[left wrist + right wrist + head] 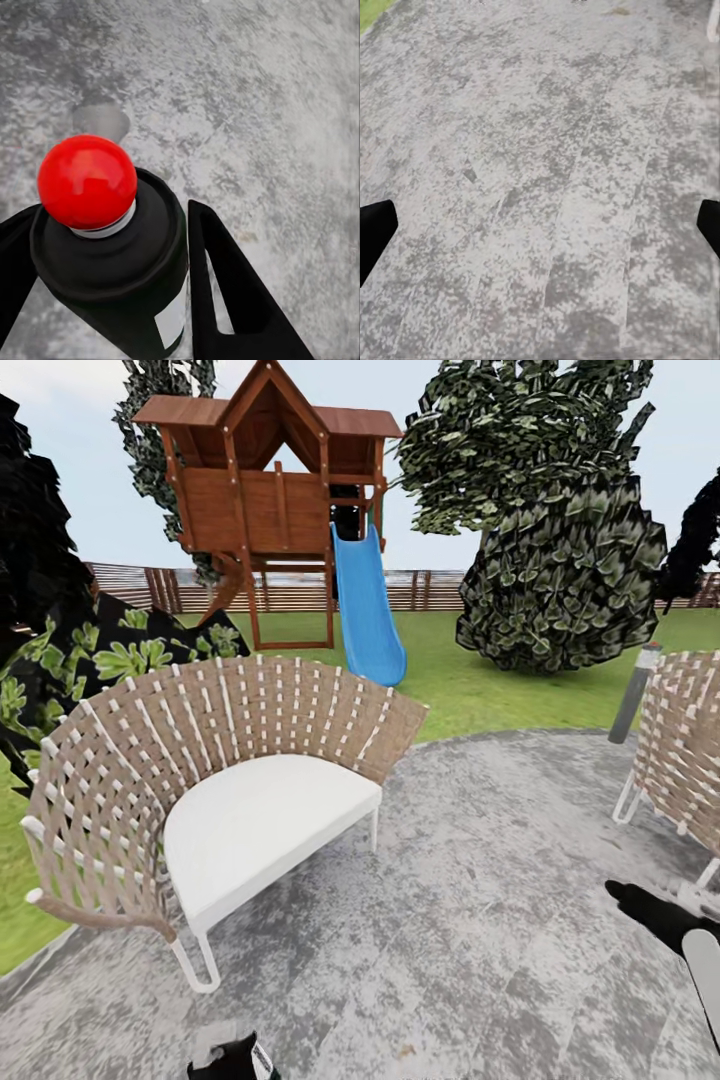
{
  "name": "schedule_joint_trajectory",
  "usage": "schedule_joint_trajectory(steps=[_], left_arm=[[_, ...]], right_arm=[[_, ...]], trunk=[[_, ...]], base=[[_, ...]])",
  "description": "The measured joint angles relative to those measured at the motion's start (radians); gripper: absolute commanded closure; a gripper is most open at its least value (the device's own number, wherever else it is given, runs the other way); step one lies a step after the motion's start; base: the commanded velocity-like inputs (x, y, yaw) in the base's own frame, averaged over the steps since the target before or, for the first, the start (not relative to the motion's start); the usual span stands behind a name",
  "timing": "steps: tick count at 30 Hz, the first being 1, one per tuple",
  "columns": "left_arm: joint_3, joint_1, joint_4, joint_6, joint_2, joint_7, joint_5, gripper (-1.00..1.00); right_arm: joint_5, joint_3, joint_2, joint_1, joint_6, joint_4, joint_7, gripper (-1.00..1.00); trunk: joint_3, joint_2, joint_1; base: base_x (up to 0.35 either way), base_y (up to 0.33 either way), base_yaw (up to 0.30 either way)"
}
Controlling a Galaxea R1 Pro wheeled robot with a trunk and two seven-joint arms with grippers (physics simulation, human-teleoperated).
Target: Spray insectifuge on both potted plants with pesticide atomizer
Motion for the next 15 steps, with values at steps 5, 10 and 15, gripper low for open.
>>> schedule_joint_trajectory(steps=[5, 10, 15], left_arm=[[-0.001, -0.102, 0.005, 0.086, -0.056, -0.004, -0.101, 1.0], [0.0, -0.204, -0.018, 0.173, -0.058, -0.008, -0.129, 1.0], [-0.005, -0.26, -0.119, 0.236, -0.064, -0.003, -0.126, 1.0]], right_arm=[[-0.14, -0.089, 0.021, 0.0, 0.0, 0.007, -0.02, -1.0], [-0.244, -0.111, 0.014, -0.015, 0.006, 0.014, -0.021, -1.0], [-0.251, -0.082, 0.012, -0.072, 0.009, 0.045, -0.021, -1.0]], trunk=[[0.0, 0.0, 0.0], [0.0, 0.0, 0.0], [0.0, 0.0, 0.0]], base=[[0.0, 0.0, -0.297], [0.0, 0.0, -0.297], [0.0, 0.0, -0.297]])
